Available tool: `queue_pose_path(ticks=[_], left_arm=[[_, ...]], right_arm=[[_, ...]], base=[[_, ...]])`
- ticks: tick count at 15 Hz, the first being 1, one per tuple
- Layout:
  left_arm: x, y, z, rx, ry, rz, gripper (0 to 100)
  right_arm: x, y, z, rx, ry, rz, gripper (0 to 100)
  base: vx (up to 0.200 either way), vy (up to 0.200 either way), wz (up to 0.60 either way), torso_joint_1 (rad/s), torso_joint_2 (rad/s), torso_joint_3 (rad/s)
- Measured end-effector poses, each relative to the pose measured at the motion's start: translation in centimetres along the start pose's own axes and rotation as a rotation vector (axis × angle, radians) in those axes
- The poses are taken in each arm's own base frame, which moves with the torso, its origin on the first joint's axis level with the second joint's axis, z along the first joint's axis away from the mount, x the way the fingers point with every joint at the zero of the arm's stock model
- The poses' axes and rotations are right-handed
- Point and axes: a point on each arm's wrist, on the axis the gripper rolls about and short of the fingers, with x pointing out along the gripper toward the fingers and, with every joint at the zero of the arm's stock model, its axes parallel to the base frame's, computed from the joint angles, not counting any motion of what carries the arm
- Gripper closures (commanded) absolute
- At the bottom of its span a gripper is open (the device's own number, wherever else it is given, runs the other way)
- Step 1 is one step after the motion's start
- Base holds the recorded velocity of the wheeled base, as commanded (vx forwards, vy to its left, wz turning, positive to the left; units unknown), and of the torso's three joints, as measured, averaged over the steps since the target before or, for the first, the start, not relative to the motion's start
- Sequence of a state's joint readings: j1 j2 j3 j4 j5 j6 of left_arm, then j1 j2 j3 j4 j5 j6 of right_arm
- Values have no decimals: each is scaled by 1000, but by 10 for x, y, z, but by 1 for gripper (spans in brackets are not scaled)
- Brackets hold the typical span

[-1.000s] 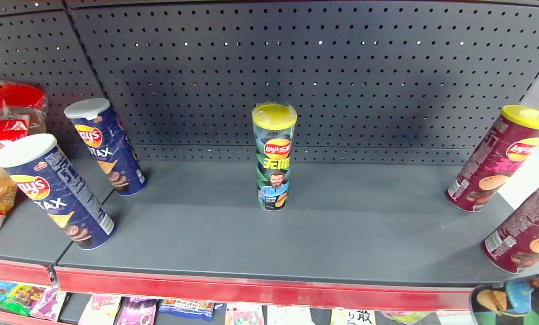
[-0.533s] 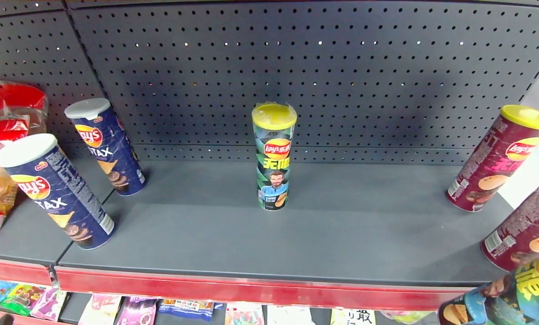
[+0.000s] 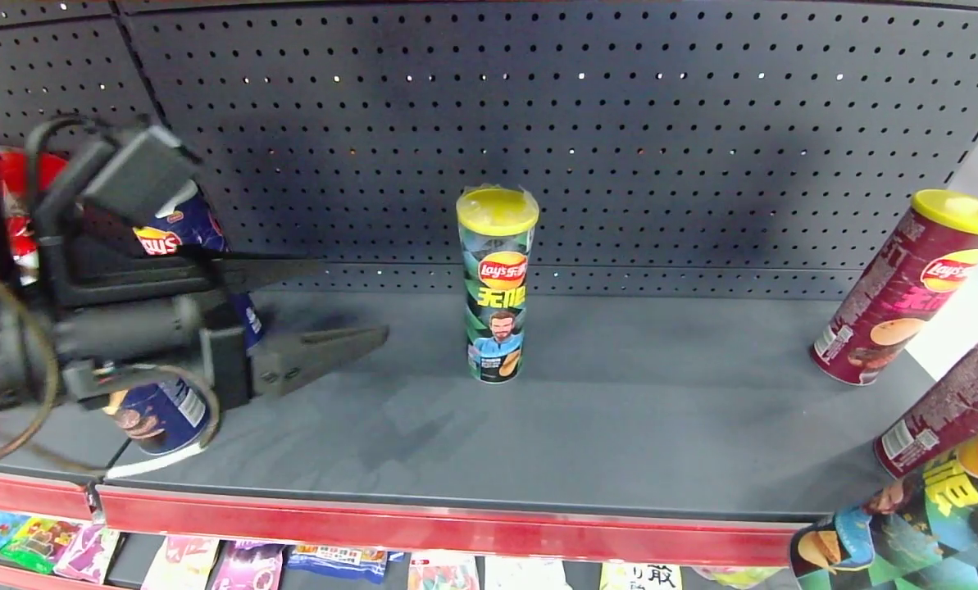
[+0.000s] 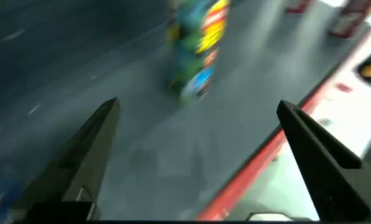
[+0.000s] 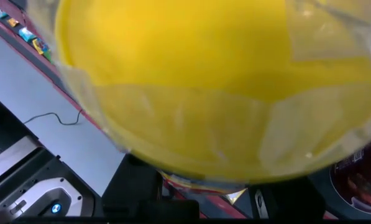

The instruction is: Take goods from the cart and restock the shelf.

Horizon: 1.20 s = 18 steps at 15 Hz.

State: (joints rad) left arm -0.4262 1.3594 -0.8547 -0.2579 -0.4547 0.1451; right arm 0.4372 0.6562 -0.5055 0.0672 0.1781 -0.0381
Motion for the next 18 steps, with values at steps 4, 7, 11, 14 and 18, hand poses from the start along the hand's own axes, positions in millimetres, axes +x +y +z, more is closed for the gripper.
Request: queue_pose_path(ticks=[4, 7, 11, 14, 18], left_arm=[[78, 13, 6, 43, 24, -106, 0], [108, 19, -1, 45, 50, -129, 0], [129, 27, -2, 60, 43, -181, 0], [136, 40, -1, 100, 24, -195, 0], [137, 52, -2, 98, 23, -173, 0]], right_arm=[[0, 0, 1, 0, -1, -4, 100], [-1, 0, 2, -1, -6, -5, 100], [-1, 0, 2, -1, -9, -5, 100], [-2, 0, 1, -1, -6, -5, 100], [-2, 0, 0, -1, -6, -5, 100]], base=[[0, 0, 0, 0, 0, 0], [0, 0, 0, 0, 0, 0], [0, 0, 0, 0, 0, 0], [0, 0, 0, 0, 0, 0], [0, 0, 0, 0, 0, 0]])
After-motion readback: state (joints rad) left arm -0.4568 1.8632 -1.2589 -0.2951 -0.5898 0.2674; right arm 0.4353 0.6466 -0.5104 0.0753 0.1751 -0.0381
